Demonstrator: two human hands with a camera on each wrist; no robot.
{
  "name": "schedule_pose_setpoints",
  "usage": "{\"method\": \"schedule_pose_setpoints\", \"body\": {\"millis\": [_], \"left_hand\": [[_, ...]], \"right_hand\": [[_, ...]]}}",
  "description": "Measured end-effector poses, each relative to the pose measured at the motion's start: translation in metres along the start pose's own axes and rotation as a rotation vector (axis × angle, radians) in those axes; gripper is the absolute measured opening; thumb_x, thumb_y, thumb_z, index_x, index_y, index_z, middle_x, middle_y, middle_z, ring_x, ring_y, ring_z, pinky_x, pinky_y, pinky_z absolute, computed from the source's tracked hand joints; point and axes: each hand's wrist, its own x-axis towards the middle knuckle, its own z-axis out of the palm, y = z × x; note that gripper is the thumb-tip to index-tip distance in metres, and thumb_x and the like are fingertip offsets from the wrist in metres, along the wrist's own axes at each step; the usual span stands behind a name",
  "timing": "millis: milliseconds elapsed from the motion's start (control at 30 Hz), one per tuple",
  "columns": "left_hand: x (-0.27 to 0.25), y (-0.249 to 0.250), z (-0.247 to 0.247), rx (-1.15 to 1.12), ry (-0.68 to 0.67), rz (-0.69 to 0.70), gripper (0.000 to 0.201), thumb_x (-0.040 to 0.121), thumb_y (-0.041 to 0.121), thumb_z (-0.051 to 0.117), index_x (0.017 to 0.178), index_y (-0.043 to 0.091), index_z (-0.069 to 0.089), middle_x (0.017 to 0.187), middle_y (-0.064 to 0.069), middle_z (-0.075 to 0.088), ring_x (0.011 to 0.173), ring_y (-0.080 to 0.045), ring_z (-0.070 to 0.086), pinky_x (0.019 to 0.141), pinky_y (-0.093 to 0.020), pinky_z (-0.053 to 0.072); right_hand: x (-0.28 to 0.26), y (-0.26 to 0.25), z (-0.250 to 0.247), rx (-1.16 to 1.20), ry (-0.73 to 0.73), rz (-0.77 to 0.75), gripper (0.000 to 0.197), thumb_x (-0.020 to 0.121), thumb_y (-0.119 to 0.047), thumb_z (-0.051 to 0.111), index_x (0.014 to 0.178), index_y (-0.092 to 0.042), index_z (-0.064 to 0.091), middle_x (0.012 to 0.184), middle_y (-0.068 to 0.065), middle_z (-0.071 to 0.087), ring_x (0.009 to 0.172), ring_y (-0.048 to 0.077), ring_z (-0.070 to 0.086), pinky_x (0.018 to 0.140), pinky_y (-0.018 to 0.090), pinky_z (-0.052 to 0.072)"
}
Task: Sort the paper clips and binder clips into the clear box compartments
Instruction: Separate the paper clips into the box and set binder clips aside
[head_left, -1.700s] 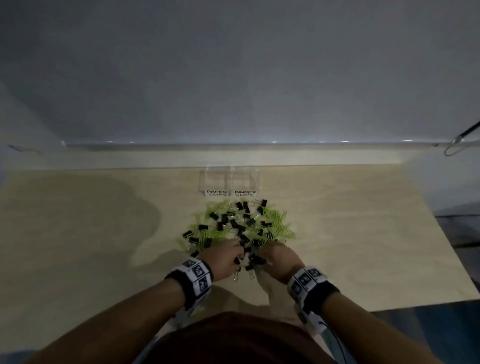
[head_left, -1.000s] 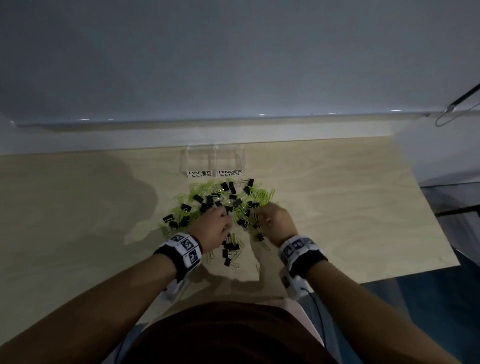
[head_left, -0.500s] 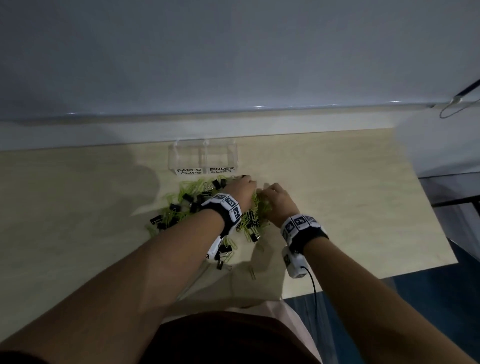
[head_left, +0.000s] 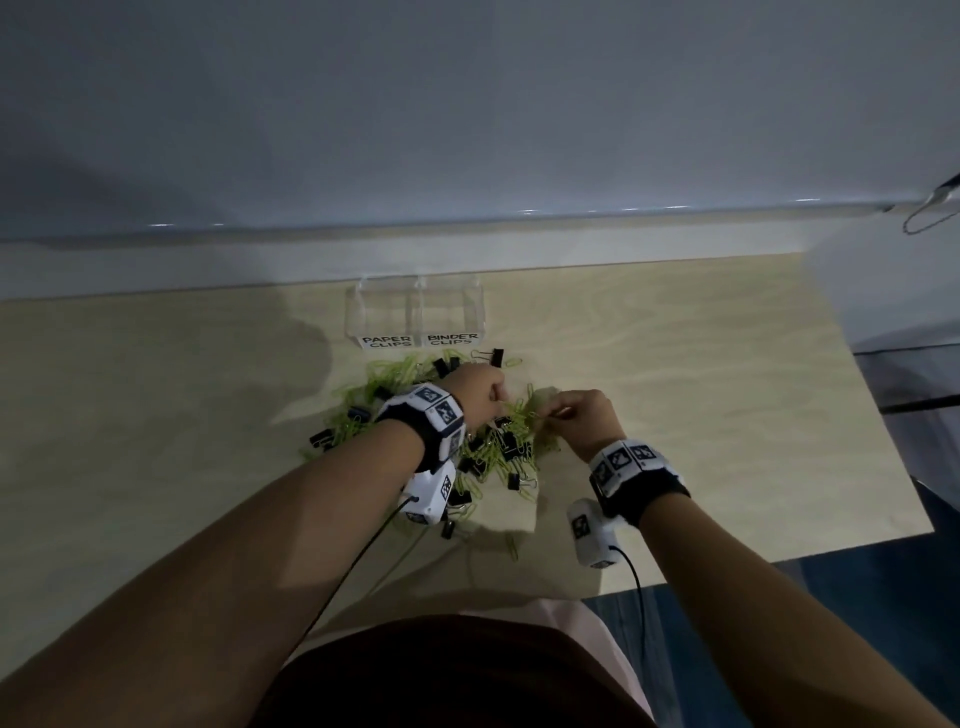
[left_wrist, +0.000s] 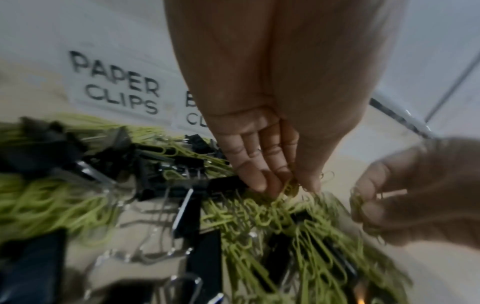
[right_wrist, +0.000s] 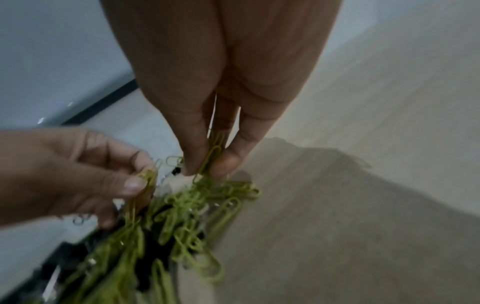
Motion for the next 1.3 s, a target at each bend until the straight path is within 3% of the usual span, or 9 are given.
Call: {"method": "schedule_pose_setpoints", "body": {"millis": [100,333,533,633,733,800,967,1100,1300], "left_hand": [[-0.018,-0.011,-0.013,-0.176,0.075,-0.030,0.009,0.084,0.019,0.067,0.091,0.014,0.065,0.091,0.001,0.067,0.080,-0.012,0.062,0.081,-0.028,0.052],[-0.058,-0.052,-0.069,-0.402,0.387,-0.119,0.009,0.086,0.015,0.065,0.095,0.014,0.066,0.090,0.003,0.067,0.078,-0.011,0.066,0.069,-0.020,0.052],[-0.046,-0.073,-0.114,-0.440,0.722,-0.229,0.005,0.082,0.006,0.067,0.087,0.006,0.067,0.084,-0.009,0.066,0.077,-0.023,0.062,0.070,-0.031,0.055],[-0.032,-0.068,-0.119,-0.290,0.781,-0.297,0.007,0.082,0.005,0.062,0.086,0.007,0.068,0.083,-0.006,0.066,0.075,-0.019,0.060,0.065,-0.025,0.047],[-0.023,-0.065,-0.115,-0.170,0.707,-0.340,0.012,0.082,0.004,0.062,0.091,0.006,0.070,0.092,-0.009,0.070,0.080,-0.022,0.063,0.070,-0.026,0.049],[-0.023,-0.065,-0.110,-0.099,0.634,-0.352,0.020,0.081,0.009,0.066,0.102,0.008,0.069,0.102,-0.011,0.070,0.092,-0.026,0.065,0.082,-0.030,0.052],[-0.040,-0.041,-0.082,0.041,0.590,-0.137,0.023,0.089,0.011,0.056,0.110,0.014,0.066,0.115,-0.003,0.064,0.102,-0.020,0.061,0.094,-0.037,0.050],[-0.037,-0.007,-0.033,0.056,0.224,0.041,0.024,0.090,0.007,0.053,0.109,0.017,0.064,0.114,-0.002,0.062,0.096,-0.016,0.059,0.091,-0.032,0.050],[-0.014,0.014,0.013,0.307,-0.030,0.189,0.059,0.079,-0.012,0.049,0.129,0.019,0.052,0.126,-0.004,0.051,0.113,-0.024,0.049,0.095,-0.039,0.047]], "right_hand": [[-0.003,-0.013,-0.003,0.217,-0.051,0.053,0.013,0.067,0.001,0.079,0.067,-0.009,0.070,0.067,0.012,0.069,0.060,0.023,0.065,0.072,0.042,0.058],[0.007,-0.104,0.018,0.282,-0.152,-0.120,0.013,0.073,-0.002,0.075,0.073,-0.014,0.071,0.075,0.003,0.071,0.065,0.014,0.065,0.071,0.033,0.059],[0.047,-0.191,0.065,0.141,0.080,-0.267,0.013,0.074,-0.004,0.072,0.072,-0.016,0.074,0.073,-0.001,0.072,0.067,0.015,0.067,0.067,0.026,0.056],[0.058,-0.213,0.082,0.025,0.076,-0.221,0.015,0.078,-0.002,0.065,0.074,-0.014,0.074,0.077,0.003,0.073,0.072,0.016,0.066,0.069,0.027,0.056],[0.058,-0.214,0.085,-0.229,-0.059,-0.255,0.016,0.084,-0.009,0.061,0.093,-0.011,0.074,0.094,0.011,0.073,0.089,0.024,0.067,0.081,0.031,0.055],[0.055,-0.206,0.075,-0.284,-0.113,-0.311,0.021,0.086,-0.009,0.059,0.103,-0.011,0.071,0.104,0.010,0.071,0.096,0.023,0.066,0.087,0.029,0.052],[0.042,-0.141,0.013,0.008,-0.067,-0.224,0.033,0.084,0.009,0.053,0.102,-0.013,0.068,0.102,0.005,0.070,0.092,0.015,0.067,0.078,0.032,0.058],[0.024,-0.070,-0.025,-0.275,-0.130,-0.090,0.041,0.083,0.011,0.047,0.098,-0.022,0.067,0.113,0.001,0.065,0.095,0.013,0.061,0.077,0.021,0.054],[0.003,-0.035,-0.020,-0.691,-0.300,-0.277,0.066,0.075,-0.007,0.067,0.132,-0.033,0.046,0.133,-0.005,0.042,0.116,0.024,0.039,0.098,0.039,0.044]]}}
